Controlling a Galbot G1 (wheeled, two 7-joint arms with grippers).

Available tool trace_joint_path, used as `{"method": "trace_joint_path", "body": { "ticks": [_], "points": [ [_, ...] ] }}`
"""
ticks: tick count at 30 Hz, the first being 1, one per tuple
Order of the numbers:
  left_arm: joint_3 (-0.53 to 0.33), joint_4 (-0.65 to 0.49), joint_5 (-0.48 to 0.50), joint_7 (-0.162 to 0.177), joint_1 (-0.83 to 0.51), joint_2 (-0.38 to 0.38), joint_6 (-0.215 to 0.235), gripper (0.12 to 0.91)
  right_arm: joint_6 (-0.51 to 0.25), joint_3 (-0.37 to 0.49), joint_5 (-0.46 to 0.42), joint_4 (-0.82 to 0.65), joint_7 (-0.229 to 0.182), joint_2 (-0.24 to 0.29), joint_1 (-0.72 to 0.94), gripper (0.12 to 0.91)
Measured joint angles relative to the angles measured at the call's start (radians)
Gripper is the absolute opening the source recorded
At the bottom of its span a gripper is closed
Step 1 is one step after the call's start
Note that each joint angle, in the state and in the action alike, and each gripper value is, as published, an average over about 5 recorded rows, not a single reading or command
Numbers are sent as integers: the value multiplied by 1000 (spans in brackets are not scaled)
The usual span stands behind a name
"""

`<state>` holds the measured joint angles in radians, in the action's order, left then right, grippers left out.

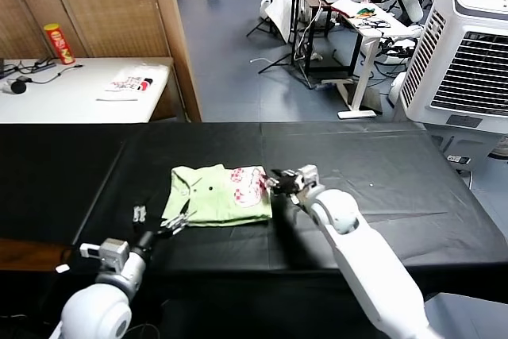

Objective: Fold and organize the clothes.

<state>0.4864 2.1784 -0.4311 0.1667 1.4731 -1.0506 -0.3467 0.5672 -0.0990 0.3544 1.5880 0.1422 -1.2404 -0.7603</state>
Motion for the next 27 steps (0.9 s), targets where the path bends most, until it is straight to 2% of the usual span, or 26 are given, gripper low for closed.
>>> {"method": "trace_joint_path", "body": {
  "ticks": [4,7,11,16,20,24,27],
  "points": [
    [-14,-11,-23,28,2,0,12,798,-44,-51,-15,121,-70,56,-105,681],
    [-25,-4,-49,43,13,1,9,798,-97,-103,-36,228,-137,89,-218,776],
    [-21,22,-86,63,39,15,3,798,-201,-176,-88,361,-203,99,-393,797],
    [0,55,-103,84,84,37,6,798,-358,-264,-174,490,-234,76,-631,798],
    [13,66,-103,114,127,42,35,798,-472,-336,-234,573,-260,42,-815,798],
    [29,79,-123,126,176,42,64,798,-539,-402,-260,635,-288,9,-973,798],
    [49,99,-152,125,222,42,68,798,-548,-436,-260,673,-319,-14,-1072,798]
  ]
}}
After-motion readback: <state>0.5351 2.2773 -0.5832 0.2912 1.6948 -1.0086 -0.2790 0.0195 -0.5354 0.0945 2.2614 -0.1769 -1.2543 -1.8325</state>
